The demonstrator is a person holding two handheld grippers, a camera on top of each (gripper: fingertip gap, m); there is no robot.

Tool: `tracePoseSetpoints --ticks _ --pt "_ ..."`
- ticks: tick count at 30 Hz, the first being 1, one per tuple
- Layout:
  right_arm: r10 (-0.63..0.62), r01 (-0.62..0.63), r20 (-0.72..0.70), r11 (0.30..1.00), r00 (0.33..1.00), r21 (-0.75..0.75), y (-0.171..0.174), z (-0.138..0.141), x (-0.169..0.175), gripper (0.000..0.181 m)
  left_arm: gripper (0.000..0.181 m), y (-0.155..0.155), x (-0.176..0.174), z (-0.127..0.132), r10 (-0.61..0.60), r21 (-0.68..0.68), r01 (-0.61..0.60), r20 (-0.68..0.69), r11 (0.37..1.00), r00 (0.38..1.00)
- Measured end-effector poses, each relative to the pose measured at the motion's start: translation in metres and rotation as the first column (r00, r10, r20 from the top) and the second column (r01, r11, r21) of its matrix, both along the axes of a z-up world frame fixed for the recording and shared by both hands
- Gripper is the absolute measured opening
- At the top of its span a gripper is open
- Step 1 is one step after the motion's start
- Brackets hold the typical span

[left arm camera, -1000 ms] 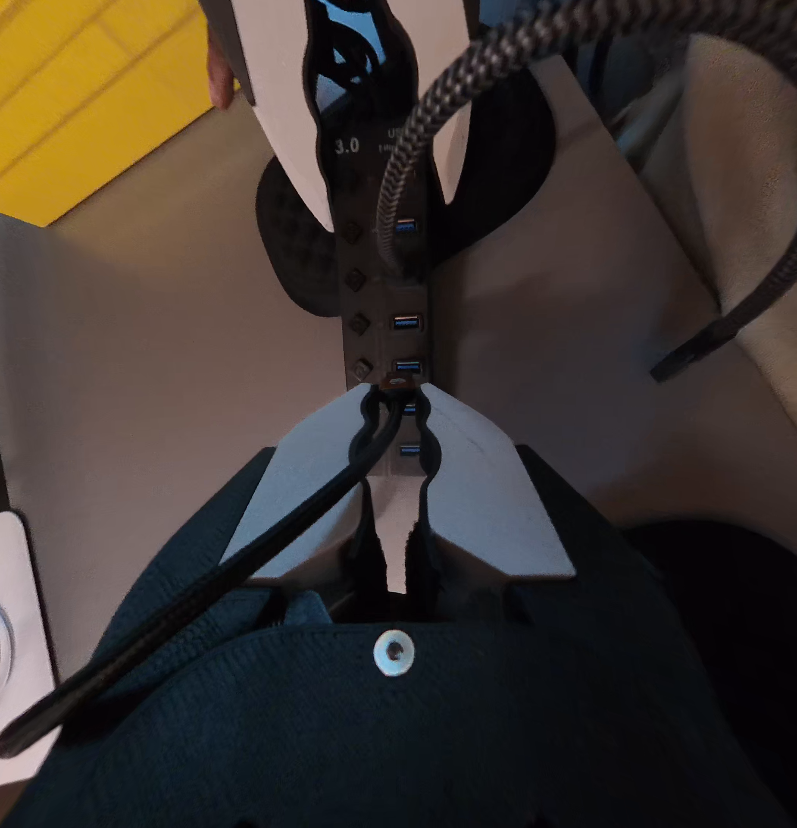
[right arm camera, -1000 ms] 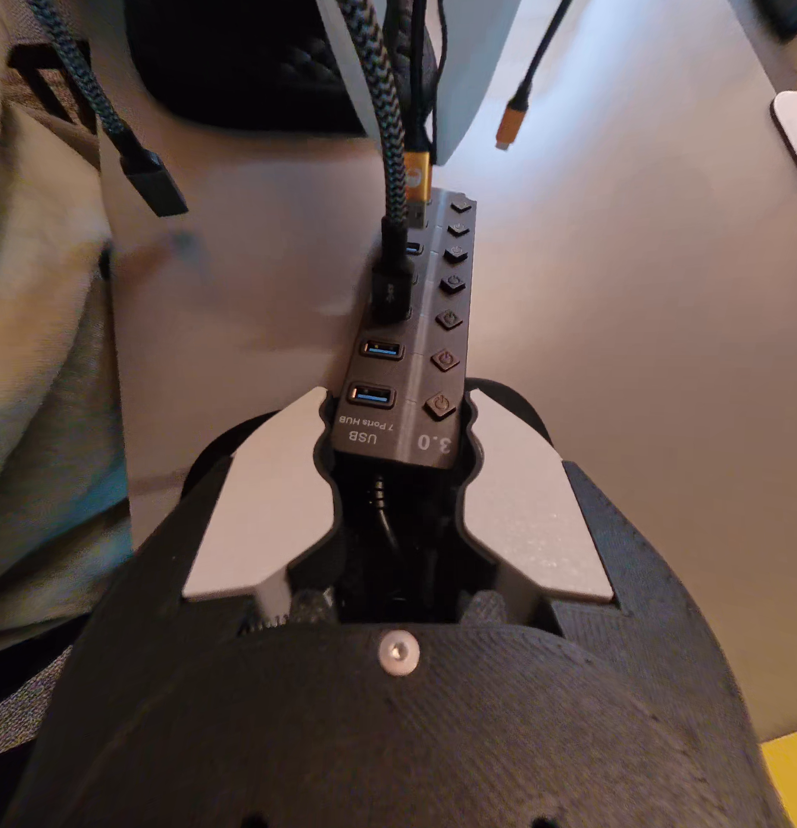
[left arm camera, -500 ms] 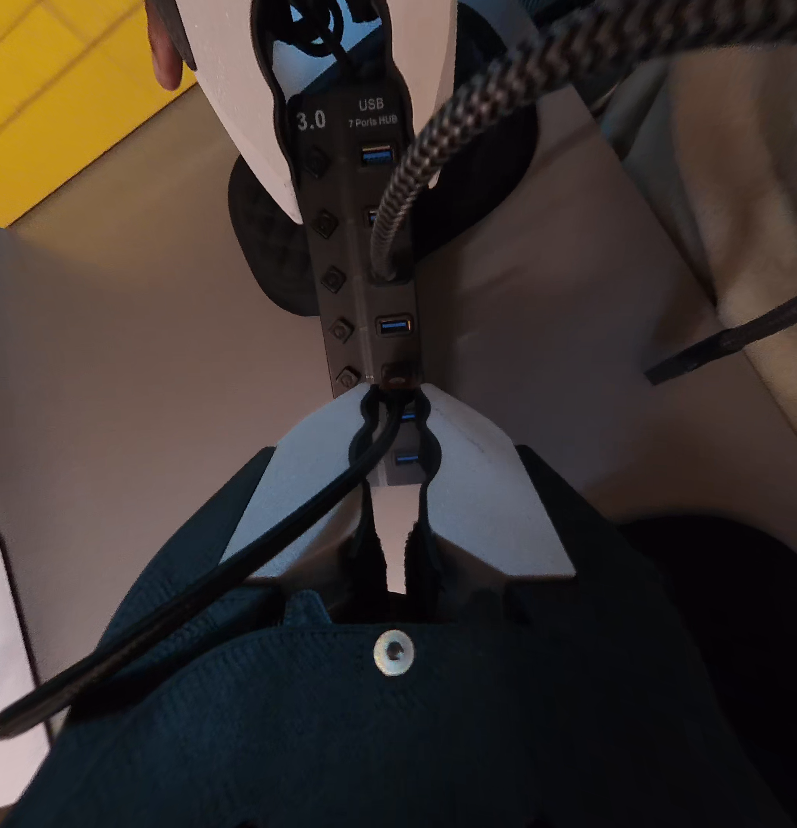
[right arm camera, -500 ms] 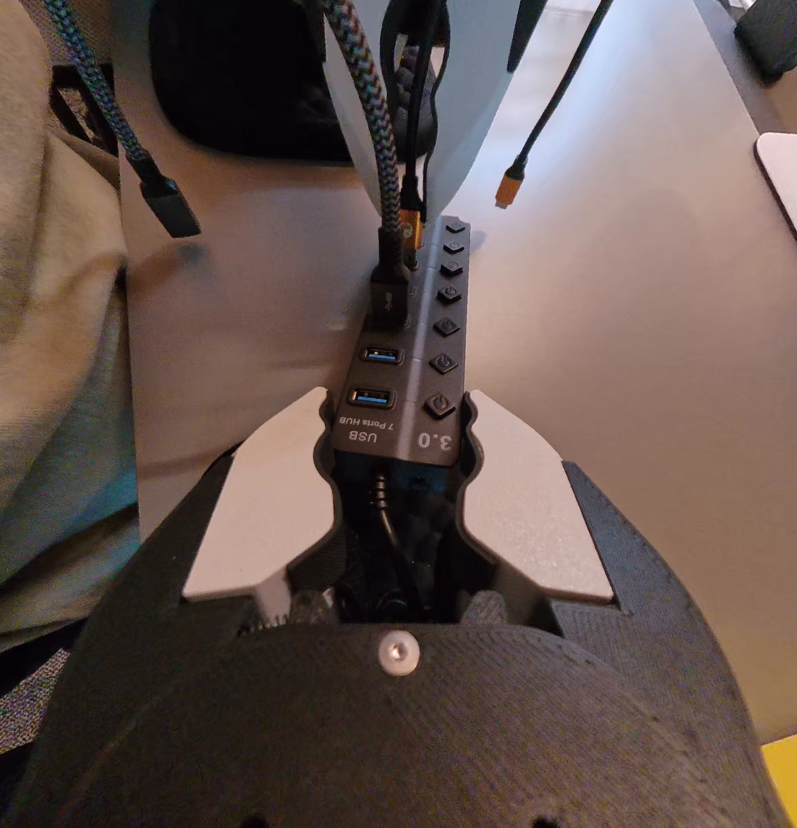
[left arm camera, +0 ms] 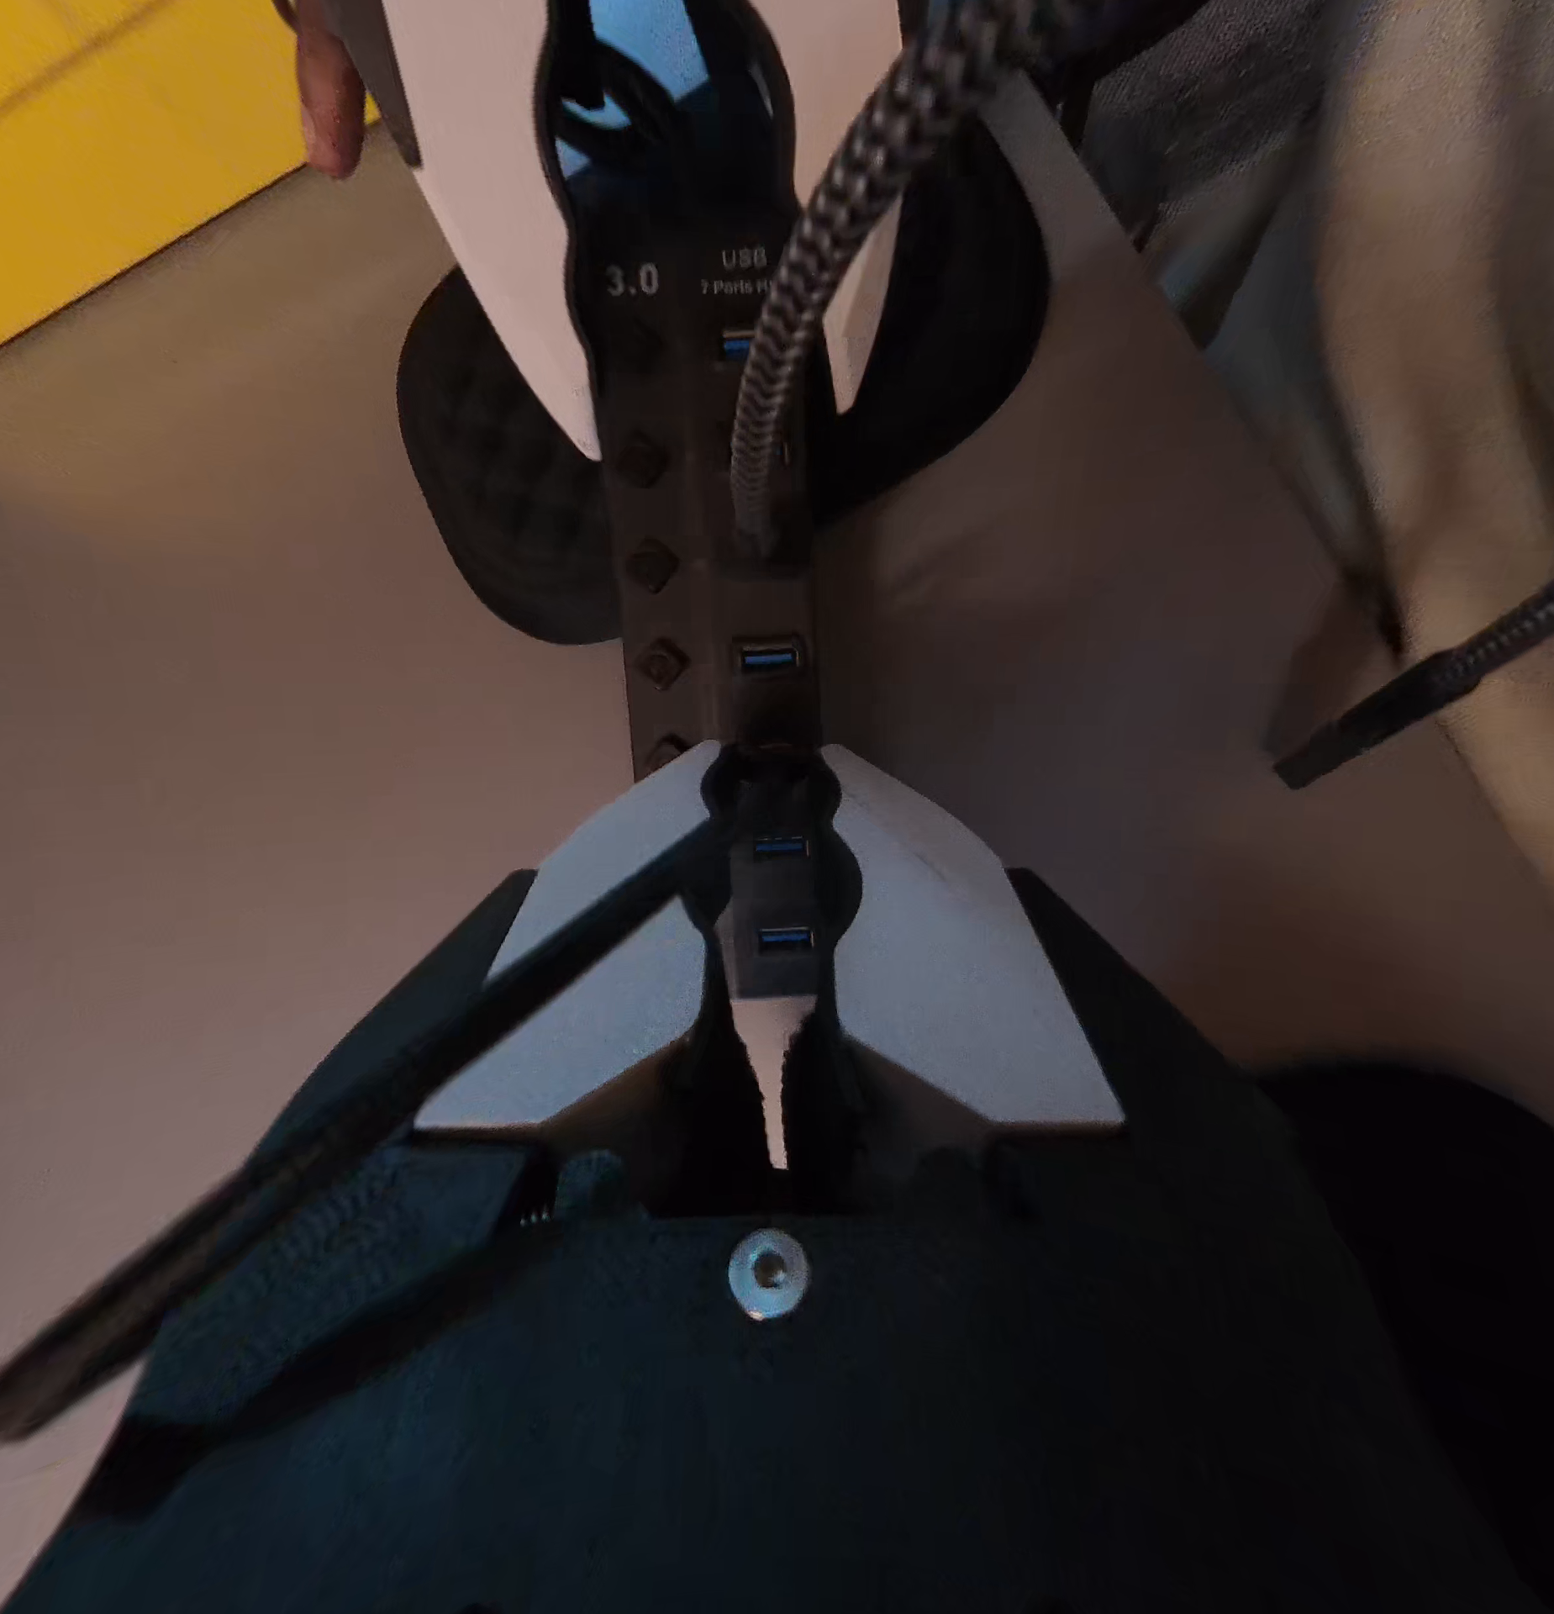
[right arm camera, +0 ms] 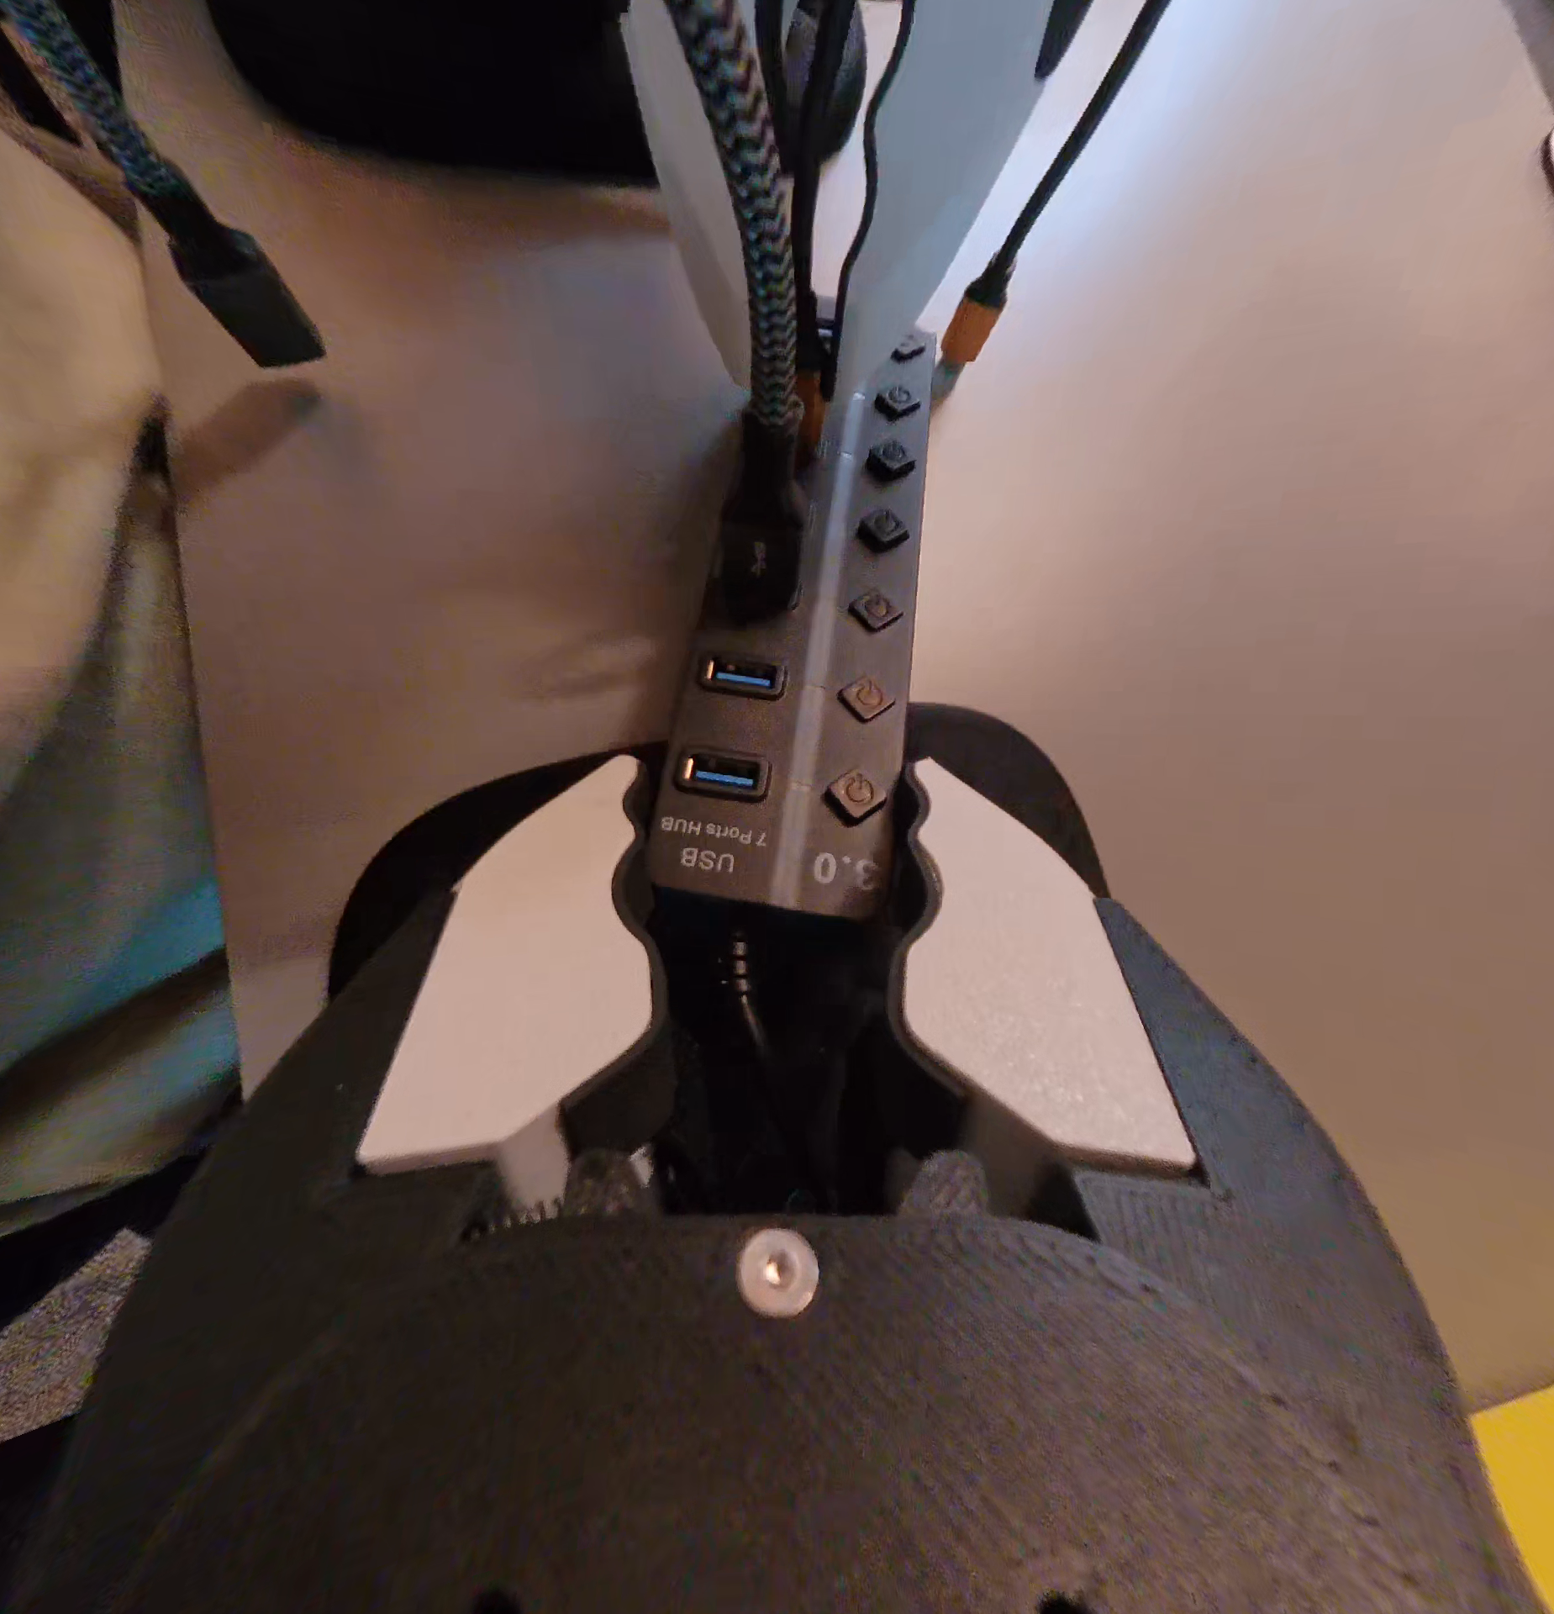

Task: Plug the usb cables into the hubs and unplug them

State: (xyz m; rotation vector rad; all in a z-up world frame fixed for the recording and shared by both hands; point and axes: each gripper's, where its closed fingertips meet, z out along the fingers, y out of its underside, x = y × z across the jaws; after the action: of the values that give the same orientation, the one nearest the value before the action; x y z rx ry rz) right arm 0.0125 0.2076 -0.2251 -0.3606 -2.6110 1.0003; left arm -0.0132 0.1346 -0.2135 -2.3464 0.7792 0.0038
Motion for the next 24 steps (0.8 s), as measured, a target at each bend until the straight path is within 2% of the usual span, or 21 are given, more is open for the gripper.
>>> tracePoseSetpoints --ticks 5,7,9,11,13,15,16,17,18,20,21,23,24 --pt "-0.008 0.011 0.017 0.989 1.000 -0.146 -0.004 0.010 -0.001 0.054 0.017 0.002 -0.002 0.002 0.030 0.041 -0.030 -0.018 0.999 0.999" --pt "0.003 -0.005 -0.008 0.980 1.000 -0.199 -0.008 0.021 -0.001 0.053 0.048 0.003 -0.006 0.003 0.082 0.096 -0.078 -0.039 0.992 0.996" --pt "0.031 -0.039 -0.045 0.982 0.998 -0.187 -0.010 0.027 -0.001 0.053 0.074 0.003 -0.009 0.006 0.127 0.158 -0.118 -0.044 0.980 0.991" --pt "0.090 -0.105 -0.101 0.983 0.991 -0.151 -0.016 0.032 0.001 0.054 0.082 0.005 -0.010 0.007 0.132 0.224 -0.114 -0.068 0.968 0.989" --pt "0.166 -0.186 -0.150 0.974 0.975 -0.131 -0.026 0.041 0.005 0.053 0.086 0.006 -0.007 -0.001 0.127 0.216 -0.102 -0.105 0.971 0.986" --pt "0.232 -0.254 -0.191 0.962 0.954 -0.103 -0.037 0.049 0.008 0.053 0.085 0.006 -0.003 -0.011 0.118 0.187 -0.089 -0.148 0.978 0.982" --pt "0.253 -0.273 -0.216 0.959 0.943 -0.069 -0.040 0.051 0.008 0.053 0.078 0.005 0.000 -0.015 0.103 0.173 -0.073 -0.170 0.982 0.980" --pt "0.266 -0.283 -0.237 0.958 0.934 -0.044 -0.042 0.055 0.007 0.053 0.061 0.002 0.001 -0.014 0.098 0.180 -0.061 -0.204 0.982 0.974" --pt "0.278 -0.297 -0.261 0.954 0.925 -0.035 -0.046 0.060 0.006 0.053 0.059 0.001 -0.003 -0.011 0.129 0.214 -0.074 -0.254 0.974 0.958" --pt "0.281 -0.316 -0.353 0.948 0.892 -0.044 -0.055 0.075 0.002 0.052 0.058 -0.004 -0.006 -0.001 0.191 0.280 -0.116 -0.256 0.953 0.948" --pt "0.235 -0.298 -0.436 0.951 0.869 -0.082 -0.059 0.090 -0.004 0.047 0.057 -0.007 -0.011 0.007 0.243 0.335 -0.152 -0.249 0.930 0.938" --pt "0.072 -0.270 -0.615 0.934 0.785 -0.235 -0.064 0.133 -0.015 0.066 0.055 -0.014 -0.021 0.027 0.365 0.453 -0.236 -0.220 0.860 0.905" --pt "-0.040 -0.270 -0.691 0.903 0.722 -0.334 -0.063 0.159 -0.018 0.073 0.055 -0.018 -0.025 0.037 0.427 0.503 -0.286 -0.190 0.816 0.884"
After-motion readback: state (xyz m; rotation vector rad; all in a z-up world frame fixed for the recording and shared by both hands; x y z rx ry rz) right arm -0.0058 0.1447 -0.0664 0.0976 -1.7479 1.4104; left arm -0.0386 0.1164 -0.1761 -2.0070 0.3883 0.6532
